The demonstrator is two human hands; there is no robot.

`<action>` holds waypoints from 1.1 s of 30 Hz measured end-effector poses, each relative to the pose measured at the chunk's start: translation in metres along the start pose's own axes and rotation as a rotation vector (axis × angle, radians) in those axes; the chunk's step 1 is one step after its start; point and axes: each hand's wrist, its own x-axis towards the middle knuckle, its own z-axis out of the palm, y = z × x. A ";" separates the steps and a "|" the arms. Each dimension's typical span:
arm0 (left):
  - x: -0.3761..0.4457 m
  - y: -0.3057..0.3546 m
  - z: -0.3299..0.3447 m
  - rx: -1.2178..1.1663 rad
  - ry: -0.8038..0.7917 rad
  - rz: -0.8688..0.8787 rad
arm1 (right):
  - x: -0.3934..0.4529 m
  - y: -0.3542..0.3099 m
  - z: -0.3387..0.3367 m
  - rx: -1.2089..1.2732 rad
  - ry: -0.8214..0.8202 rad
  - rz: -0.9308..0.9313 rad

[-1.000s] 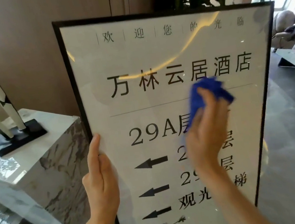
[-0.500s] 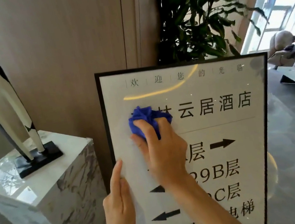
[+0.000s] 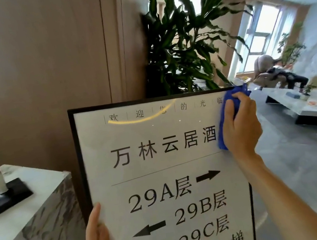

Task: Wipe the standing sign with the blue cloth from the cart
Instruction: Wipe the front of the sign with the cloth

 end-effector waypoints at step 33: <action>0.003 -0.002 -0.002 -0.016 -0.010 -0.233 | 0.006 0.006 0.009 -0.026 0.030 -0.061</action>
